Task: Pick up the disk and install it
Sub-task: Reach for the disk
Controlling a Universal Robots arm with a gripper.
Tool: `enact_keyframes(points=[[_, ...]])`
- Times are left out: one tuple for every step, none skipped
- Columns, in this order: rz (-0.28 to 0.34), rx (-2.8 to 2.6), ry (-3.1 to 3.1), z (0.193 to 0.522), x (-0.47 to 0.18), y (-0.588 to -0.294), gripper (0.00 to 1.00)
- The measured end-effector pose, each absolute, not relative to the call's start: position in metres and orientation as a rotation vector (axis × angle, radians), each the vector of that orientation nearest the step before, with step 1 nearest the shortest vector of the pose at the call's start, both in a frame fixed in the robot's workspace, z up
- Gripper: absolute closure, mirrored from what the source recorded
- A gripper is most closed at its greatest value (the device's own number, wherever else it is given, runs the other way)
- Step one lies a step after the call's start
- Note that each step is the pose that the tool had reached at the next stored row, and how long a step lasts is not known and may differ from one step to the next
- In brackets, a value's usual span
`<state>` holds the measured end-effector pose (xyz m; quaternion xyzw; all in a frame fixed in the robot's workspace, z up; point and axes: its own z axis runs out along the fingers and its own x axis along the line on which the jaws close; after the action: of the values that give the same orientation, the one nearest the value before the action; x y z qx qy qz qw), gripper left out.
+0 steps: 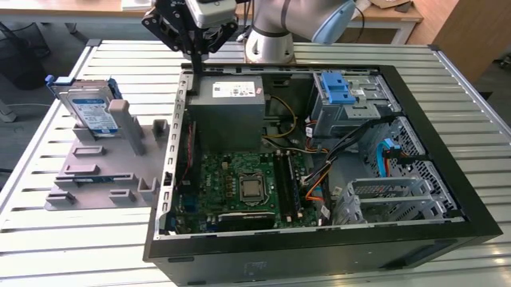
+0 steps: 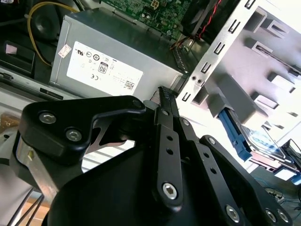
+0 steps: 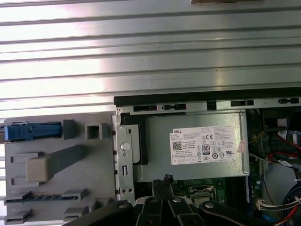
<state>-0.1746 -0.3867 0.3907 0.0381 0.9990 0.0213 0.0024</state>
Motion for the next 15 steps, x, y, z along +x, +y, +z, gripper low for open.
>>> enact_keyframes(points=[[0.067,0.12,3.134,0.391,-0.176,-0.387,0.89],[0.067,0.12,3.134,0.391,-0.177,-0.387,0.89],[0.067,0.12,3.134,0.391,-0.178,-0.387,0.89],[0.067,0.12,3.134,0.391,-0.178,-0.387,0.89],[0.067,0.12,3.134,0.391,-0.179,-0.387,0.89],[0.067,0.12,3.134,0.391,-0.18,-0.386,0.89],[0.067,0.12,3.134,0.391,-0.181,-0.386,0.89],[0.067,0.119,3.134,0.391,-0.182,-0.386,0.89],[0.067,0.12,3.134,0.391,-0.183,-0.386,0.89],[0.067,0.12,3.134,0.391,-0.184,-0.386,0.89],[0.067,0.119,3.134,0.391,-0.184,-0.386,0.89],[0.067,0.119,3.134,0.391,-0.185,-0.386,0.89],[0.067,0.119,3.134,0.391,-0.186,-0.386,0.89],[0.067,0.119,3.134,0.391,-0.187,-0.386,0.89],[0.067,0.119,3.134,0.391,-0.188,-0.386,0.89]])
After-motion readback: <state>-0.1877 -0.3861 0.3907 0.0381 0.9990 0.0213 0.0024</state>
